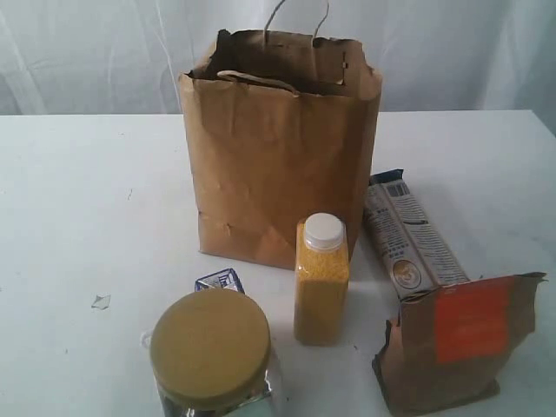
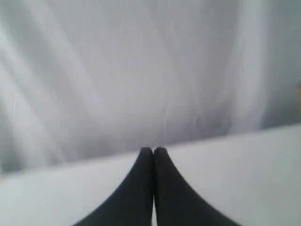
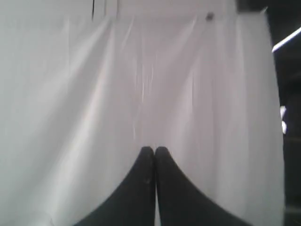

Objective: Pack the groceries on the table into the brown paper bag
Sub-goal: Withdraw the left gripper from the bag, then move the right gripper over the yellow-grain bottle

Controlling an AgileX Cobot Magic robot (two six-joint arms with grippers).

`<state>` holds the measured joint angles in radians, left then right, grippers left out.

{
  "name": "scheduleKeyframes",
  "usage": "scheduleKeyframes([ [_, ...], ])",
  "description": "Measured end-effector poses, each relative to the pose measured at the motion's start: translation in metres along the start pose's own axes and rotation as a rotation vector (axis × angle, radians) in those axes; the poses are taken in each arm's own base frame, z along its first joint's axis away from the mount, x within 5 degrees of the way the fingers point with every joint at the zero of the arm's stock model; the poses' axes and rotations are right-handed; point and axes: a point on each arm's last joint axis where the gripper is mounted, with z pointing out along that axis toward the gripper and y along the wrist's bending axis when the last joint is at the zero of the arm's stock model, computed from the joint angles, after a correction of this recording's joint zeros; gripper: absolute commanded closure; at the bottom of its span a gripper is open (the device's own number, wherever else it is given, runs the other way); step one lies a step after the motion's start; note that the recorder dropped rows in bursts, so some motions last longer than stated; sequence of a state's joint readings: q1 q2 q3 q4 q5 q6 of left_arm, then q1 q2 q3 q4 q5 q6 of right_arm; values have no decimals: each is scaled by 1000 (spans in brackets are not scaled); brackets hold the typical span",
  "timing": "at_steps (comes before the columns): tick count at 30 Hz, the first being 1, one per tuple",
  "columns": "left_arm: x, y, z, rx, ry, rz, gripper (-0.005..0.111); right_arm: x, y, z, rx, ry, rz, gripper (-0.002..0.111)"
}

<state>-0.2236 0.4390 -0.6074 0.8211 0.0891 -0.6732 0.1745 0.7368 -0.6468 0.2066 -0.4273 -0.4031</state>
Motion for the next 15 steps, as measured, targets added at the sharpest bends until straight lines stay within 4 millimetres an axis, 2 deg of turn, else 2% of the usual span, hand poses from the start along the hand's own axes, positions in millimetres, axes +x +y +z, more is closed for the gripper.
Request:
scheduleKeyframes([
  [1, 17, 2, 4, -44, 125, -21, 107, 19, 6, 11, -42, 119, -115, 108],
  [2, 46, 3, 8, -115, 318, -82, 107, 57, 17, 25, -146, 310, -310, 108],
  [4, 70, 3, 7, -172, 456, -119, 107, 102, 29, 37, -286, 489, -509, 108],
  [5, 73, 3, 7, -175, 465, -121, 107, 111, 29, 40, -292, 523, -516, 108],
  [7, 74, 3, 7, -180, 466, -125, 107, 128, 20, 44, -190, 626, -344, 108],
  [9, 80, 7, 2, -251, 538, -163, 107, 146, -3, 48, -19, 728, -193, 108],
  [11, 88, 14, -4, -360, 612, -184, 107, 164, -21, 47, 38, 806, -235, 108],
  [13, 93, 21, -10, -432, 603, -154, 107, 181, -32, 45, 87, 878, -211, 108],
  [15, 95, 25, -22, -459, 576, -152, 107, 186, -31, 42, 70, 926, -134, 108],
])
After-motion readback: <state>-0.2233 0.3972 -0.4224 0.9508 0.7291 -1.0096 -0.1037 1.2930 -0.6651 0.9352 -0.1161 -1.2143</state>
